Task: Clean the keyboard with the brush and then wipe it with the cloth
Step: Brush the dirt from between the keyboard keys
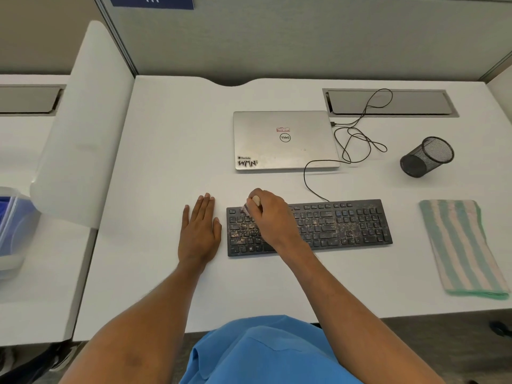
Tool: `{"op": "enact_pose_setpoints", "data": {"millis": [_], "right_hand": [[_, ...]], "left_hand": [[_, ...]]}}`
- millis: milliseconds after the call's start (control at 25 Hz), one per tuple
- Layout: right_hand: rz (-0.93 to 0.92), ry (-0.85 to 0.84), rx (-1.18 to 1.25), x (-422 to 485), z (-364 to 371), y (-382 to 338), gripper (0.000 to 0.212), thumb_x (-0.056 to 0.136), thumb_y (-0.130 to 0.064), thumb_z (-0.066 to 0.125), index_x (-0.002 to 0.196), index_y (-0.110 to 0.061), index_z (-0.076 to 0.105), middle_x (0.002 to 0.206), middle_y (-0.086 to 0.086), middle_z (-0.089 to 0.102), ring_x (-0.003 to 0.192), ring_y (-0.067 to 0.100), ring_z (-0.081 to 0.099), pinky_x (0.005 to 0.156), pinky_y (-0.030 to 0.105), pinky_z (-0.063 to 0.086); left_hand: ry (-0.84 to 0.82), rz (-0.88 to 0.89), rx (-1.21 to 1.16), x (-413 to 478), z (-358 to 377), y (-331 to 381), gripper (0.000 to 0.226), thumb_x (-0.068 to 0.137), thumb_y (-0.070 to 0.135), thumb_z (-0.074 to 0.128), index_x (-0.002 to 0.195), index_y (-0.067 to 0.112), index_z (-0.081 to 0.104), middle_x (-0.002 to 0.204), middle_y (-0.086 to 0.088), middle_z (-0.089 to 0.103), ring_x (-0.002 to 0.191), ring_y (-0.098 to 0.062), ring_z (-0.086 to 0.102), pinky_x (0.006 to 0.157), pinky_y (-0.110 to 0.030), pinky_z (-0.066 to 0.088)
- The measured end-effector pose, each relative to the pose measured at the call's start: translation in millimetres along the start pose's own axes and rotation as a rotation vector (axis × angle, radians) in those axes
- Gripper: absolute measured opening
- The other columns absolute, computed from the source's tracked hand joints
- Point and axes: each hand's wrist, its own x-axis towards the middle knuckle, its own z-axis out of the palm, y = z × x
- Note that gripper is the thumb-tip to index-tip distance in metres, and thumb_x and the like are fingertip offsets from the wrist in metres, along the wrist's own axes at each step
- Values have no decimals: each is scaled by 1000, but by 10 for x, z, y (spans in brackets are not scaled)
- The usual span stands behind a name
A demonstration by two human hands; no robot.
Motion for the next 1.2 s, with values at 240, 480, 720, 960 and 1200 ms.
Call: {"op": "enact_pose_setpoints", "data": {"millis": [240,480,720,960,1200], "right_hand": [[32,-18,58,-4,-23,47,20,102,-34,54,98,-21,69,90,-1,62,84,15,58,78,38,51],[15,-51,103,21,-145,-43,17,100,-24,58,93,-16,72,92,1,65,88,16,60,83,35,50],[-25,-95,112,56,-37,-96,9,95,-22,66,91,-16,72,89,0,63,87,16,62,83,38,52],[-31,-160,54,76,16,-96,12,96,-17,64,91,-12,73,90,1,64,89,18,64,84,41,53],[-3,-83,47,80,-2,-124,15,97,-14,61,89,-5,70,90,2,63,91,14,67,84,39,56]], "left_hand": [[1,4,-2,-2,12,-8,63,106,32,29,165,11,33,173,-3,28,162,-15,17,133,-46,7],[-4,-3,-2,0,1,2,64,105,32,28,166,12,31,174,-2,26,162,-14,16,133,-44,4],[-1,4,-4,-2,10,-7,65,105,33,26,165,10,31,174,-3,27,162,-15,17,133,-46,5],[5,6,-3,0,18,-5,64,105,32,26,165,10,32,173,-4,28,162,-16,18,133,-46,5],[4,3,-4,-1,12,-1,65,105,32,26,165,10,32,173,-4,28,162,-15,18,133,-46,6]]}}
